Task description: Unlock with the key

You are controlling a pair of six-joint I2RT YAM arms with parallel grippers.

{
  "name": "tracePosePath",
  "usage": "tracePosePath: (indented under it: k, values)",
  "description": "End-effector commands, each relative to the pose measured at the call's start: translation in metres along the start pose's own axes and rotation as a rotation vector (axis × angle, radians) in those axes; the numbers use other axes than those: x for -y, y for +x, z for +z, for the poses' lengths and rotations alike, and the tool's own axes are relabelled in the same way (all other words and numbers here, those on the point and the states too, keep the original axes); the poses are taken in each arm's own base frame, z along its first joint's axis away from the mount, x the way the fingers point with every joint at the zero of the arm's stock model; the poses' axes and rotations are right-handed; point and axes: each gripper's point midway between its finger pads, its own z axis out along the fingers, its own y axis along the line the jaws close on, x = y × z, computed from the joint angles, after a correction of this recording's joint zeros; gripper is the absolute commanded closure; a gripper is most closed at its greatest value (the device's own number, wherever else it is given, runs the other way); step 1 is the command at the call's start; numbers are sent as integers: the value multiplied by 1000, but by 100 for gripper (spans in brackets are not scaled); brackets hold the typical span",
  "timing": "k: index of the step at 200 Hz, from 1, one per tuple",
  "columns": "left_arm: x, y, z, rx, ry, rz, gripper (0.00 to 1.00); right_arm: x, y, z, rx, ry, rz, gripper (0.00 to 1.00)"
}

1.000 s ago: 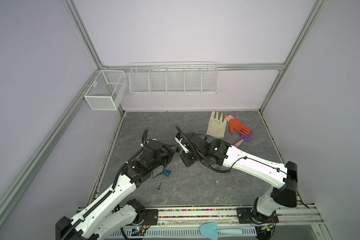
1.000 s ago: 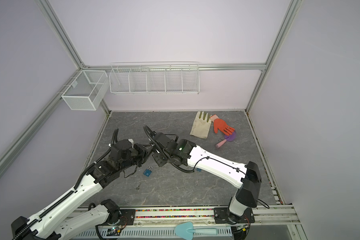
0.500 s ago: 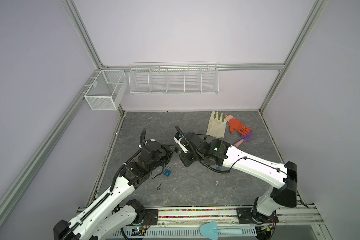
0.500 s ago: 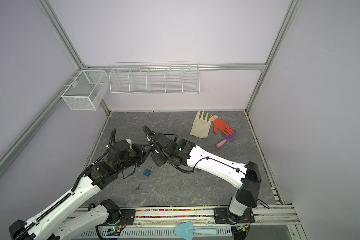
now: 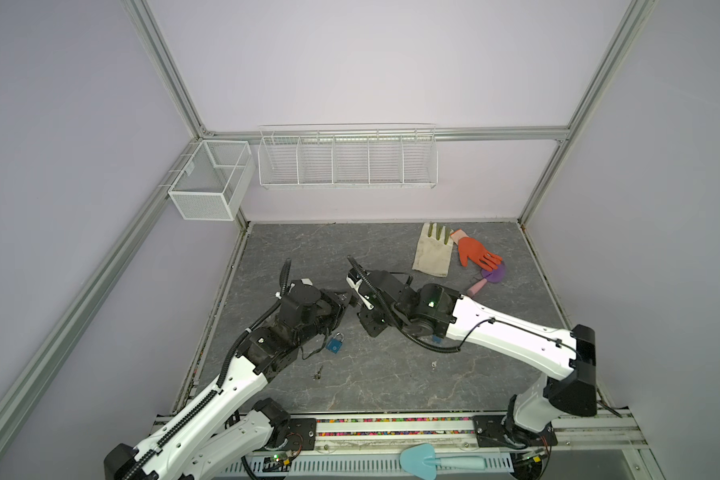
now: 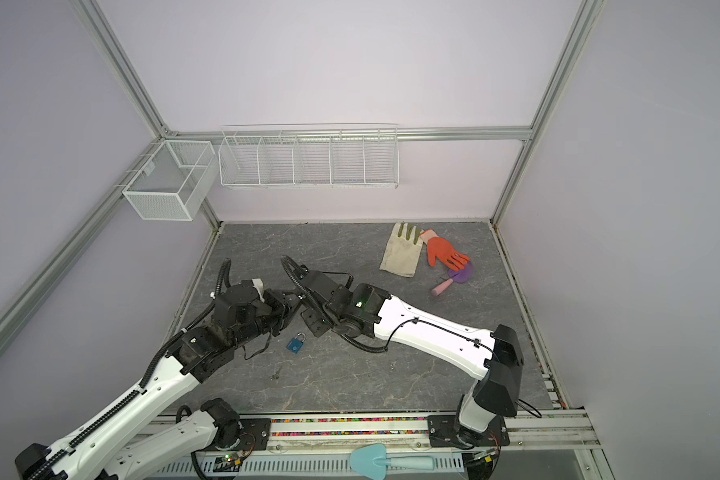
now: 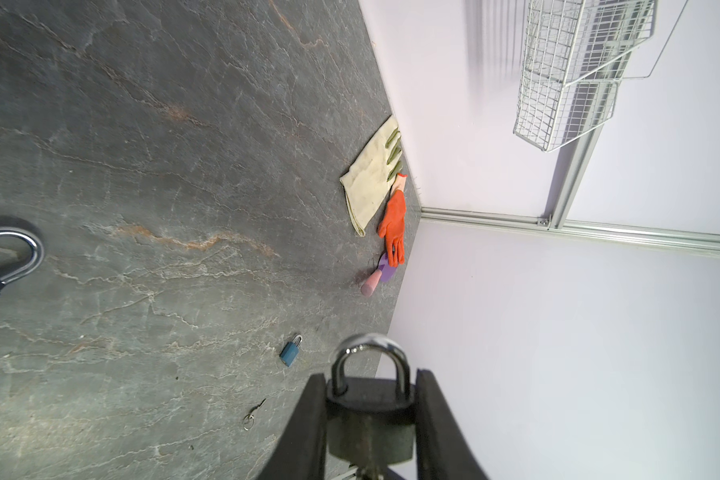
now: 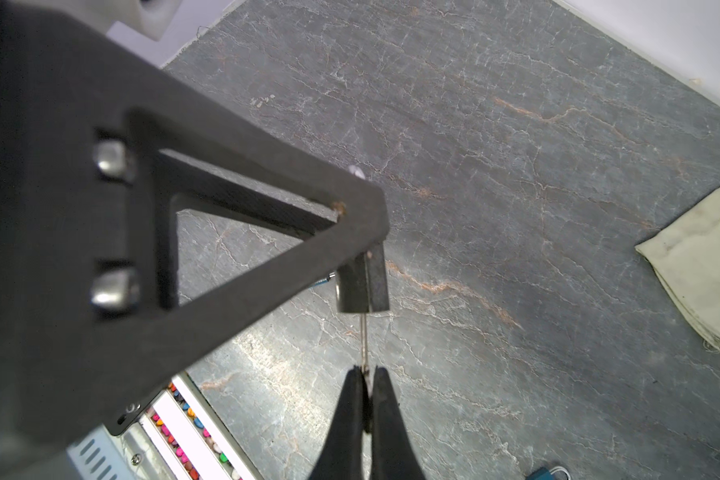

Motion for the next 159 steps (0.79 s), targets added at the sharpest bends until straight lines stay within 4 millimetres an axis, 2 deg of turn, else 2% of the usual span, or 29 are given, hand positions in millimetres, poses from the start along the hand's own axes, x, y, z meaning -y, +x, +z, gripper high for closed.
tracePosePath:
  k: [1, 15, 36, 57, 85, 128, 159]
  values:
    - [12, 16, -3, -89, 17, -11, 100, 1, -28, -1, 87, 43, -22, 94]
    - [20, 18, -4, -106, 29, -2, 100, 1, -28, 4, 78, 56, -34, 93]
    - [21, 19, -8, -113, 19, 13, 100, -3, -31, 6, 77, 43, -30, 93]
    - [20, 18, -11, -105, 23, 18, 100, -16, -44, -6, 126, -72, 29, 94]
    - [11, 16, -12, -89, 9, 27, 100, -16, -53, -17, 139, -159, 129, 94]
    - [9, 13, -14, -69, 16, 19, 100, 3, -43, -11, 107, -7, 99, 93]
    - [10, 11, -14, -57, 9, 19, 100, 2, -42, -9, 113, 8, 81, 94]
